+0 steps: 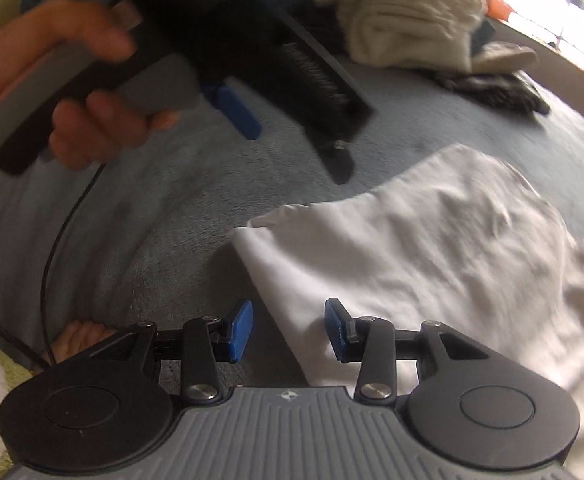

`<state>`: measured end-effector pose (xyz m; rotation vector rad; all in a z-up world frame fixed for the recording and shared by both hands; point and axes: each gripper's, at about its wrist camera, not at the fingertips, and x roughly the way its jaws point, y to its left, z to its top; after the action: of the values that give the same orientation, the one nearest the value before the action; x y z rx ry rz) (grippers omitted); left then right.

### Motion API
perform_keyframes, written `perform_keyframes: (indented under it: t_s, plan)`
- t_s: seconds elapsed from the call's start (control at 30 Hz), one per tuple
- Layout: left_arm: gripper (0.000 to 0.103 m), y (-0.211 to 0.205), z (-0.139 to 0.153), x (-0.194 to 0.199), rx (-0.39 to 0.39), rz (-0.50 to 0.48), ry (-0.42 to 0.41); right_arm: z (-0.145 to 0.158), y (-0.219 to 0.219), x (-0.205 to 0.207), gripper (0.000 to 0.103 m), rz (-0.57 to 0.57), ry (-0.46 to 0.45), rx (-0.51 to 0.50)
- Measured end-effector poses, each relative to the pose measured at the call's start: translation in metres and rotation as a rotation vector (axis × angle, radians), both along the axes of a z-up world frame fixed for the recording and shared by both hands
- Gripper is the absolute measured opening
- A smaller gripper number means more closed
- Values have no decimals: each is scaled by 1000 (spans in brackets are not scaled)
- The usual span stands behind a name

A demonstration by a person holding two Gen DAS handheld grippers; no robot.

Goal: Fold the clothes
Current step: 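Pinch the shirt edge with the left gripper while the right gripper pinches beside it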

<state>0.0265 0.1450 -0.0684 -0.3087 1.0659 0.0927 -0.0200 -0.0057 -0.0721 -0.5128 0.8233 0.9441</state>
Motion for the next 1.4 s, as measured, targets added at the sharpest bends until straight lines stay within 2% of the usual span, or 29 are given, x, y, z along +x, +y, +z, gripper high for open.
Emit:
perform_keyframes:
  t_s: [0.13, 0.27, 0.37, 0.53, 0.57, 0.6, 0.7, 0.93, 1.0, 1.23, 1.3, 1.4]
  plan:
    - [101, 5, -2, -1, -2, 1, -11, -11, 20, -5, 53, 61, -49, -59]
    - [101, 12, -6, 3, -30, 7, -17, -26, 35, -5, 53, 82, -109, -126]
    - [100, 15, -10, 8, -61, 6, -24, -28, 39, 0, 52, 56, -94, -122]
    - [100, 15, -15, 18, -153, -36, -72, -27, 37, 11, 34, -16, -62, -103]
    - [100, 13, -15, 21, -180, -56, -92, -27, 37, 12, 27, -26, -62, -101]
    - [100, 11, -16, 24, -202, -83, -116, -27, 37, 14, 15, -36, -62, -100]
    - [100, 3, -20, 39, -221, -116, -133, -26, 35, 19, 2, -73, -56, -94]
    - [97, -4, -27, 79, -204, -133, -174, -23, 29, 22, 1, -103, -47, -79]
    - [97, -6, -31, 89, -224, -169, -186, -23, 28, 24, 1, -109, -42, -75]
    - [77, -13, -32, 109, -253, -251, -225, -24, 24, 28, 1, -108, -39, -65]
    - [63, -17, -33, 115, -255, -260, -227, -24, 22, 30, 1, -108, -36, -59]
    - [51, -24, -35, 125, -254, -272, -228, -24, 21, 25, 1, -111, -32, -50]
